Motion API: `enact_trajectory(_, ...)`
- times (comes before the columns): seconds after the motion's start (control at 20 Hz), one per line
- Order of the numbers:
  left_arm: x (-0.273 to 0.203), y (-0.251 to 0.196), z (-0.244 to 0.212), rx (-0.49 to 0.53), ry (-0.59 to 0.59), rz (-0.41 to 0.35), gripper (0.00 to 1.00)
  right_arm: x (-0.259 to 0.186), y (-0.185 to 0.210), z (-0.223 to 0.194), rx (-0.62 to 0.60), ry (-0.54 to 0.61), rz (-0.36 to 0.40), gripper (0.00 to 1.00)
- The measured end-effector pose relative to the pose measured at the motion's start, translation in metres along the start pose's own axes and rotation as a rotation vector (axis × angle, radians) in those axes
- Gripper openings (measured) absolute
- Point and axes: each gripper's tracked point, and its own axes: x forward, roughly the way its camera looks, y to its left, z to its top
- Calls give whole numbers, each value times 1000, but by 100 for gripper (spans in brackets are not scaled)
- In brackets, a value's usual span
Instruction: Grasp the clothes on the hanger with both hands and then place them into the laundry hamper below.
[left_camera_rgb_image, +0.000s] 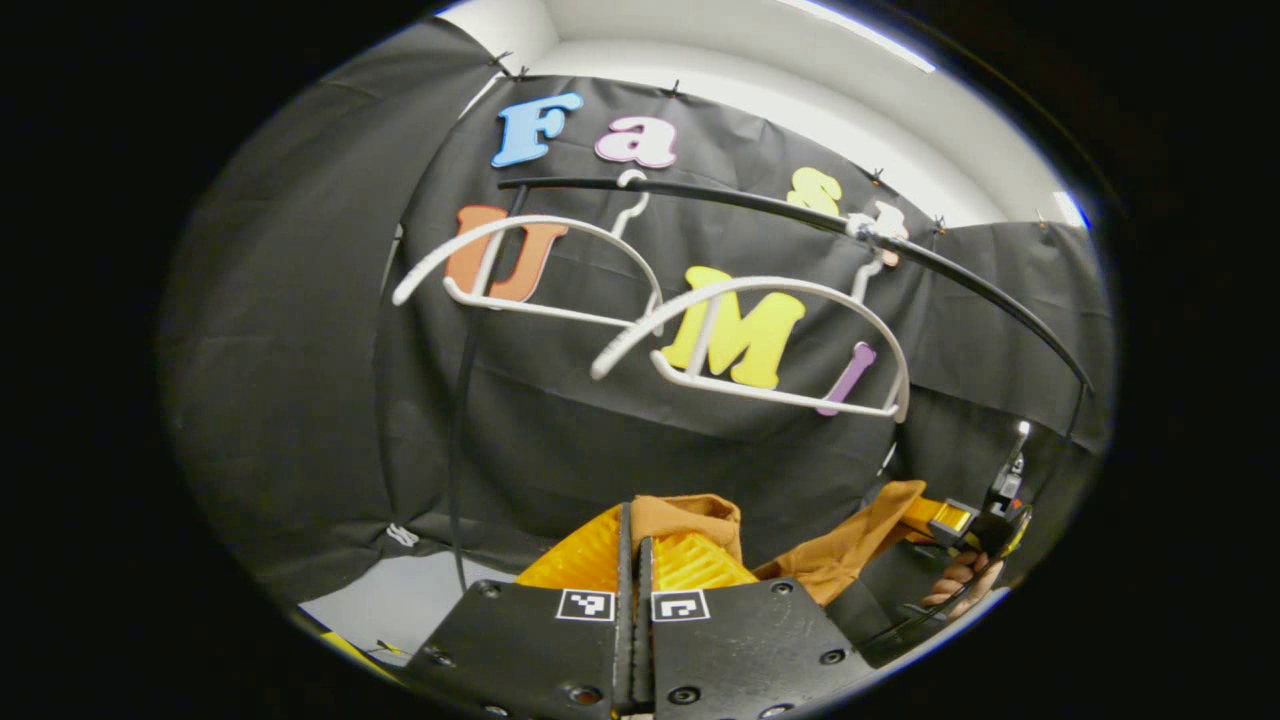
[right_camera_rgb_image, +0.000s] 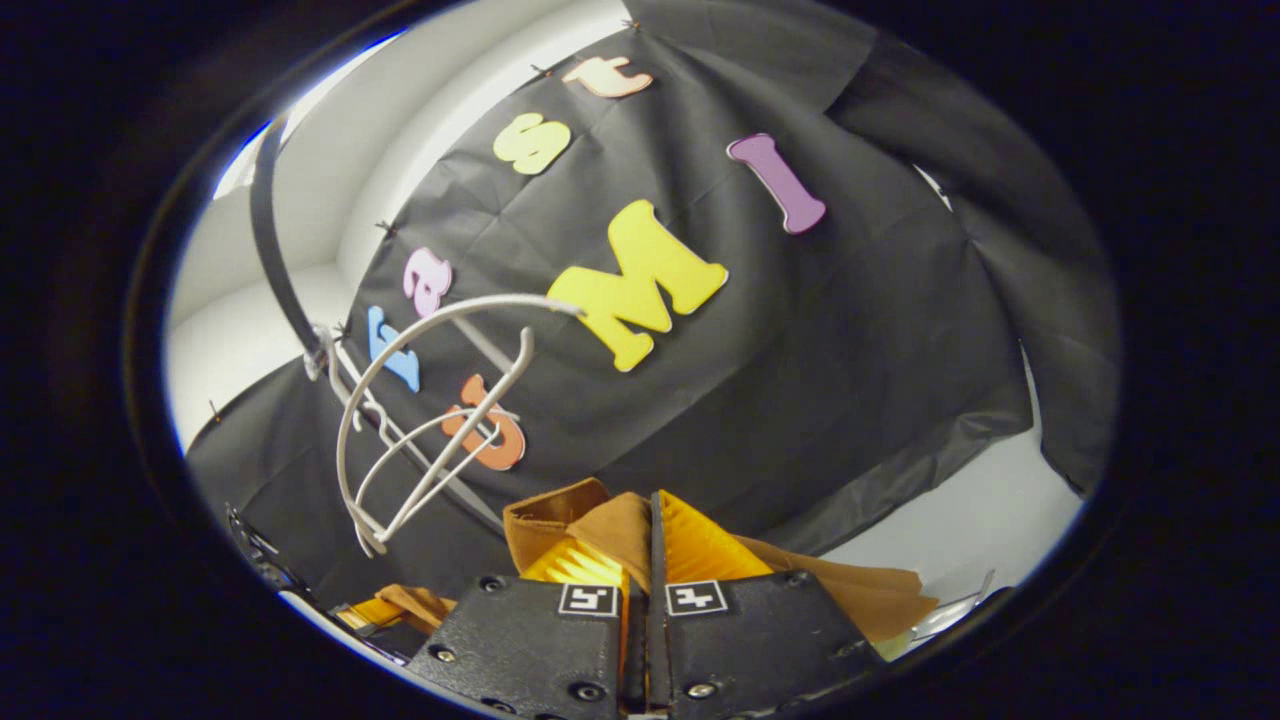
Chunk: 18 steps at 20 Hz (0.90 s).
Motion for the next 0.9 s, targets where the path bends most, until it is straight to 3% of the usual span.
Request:
enact_trajectory(0.05, -4, -4, -2, 9, 8, -12, 0, -3, 5, -6, -2, 13, 7, 5)
enact_trajectory(0.1, -3, -12, -5, 14, 14, -24, 5, -6, 11, -12, -3, 25, 21, 4)
enact_trajectory(0.55, -12, -67, -11, 72, 39, -142, 5, -22, 75, -69, -60, 158, 146, 4)
enact_trajectory(0.9, -13, -79, -22, 109, 64, -189, 5, -32, 101, -101, -20, 265, 222, 5)
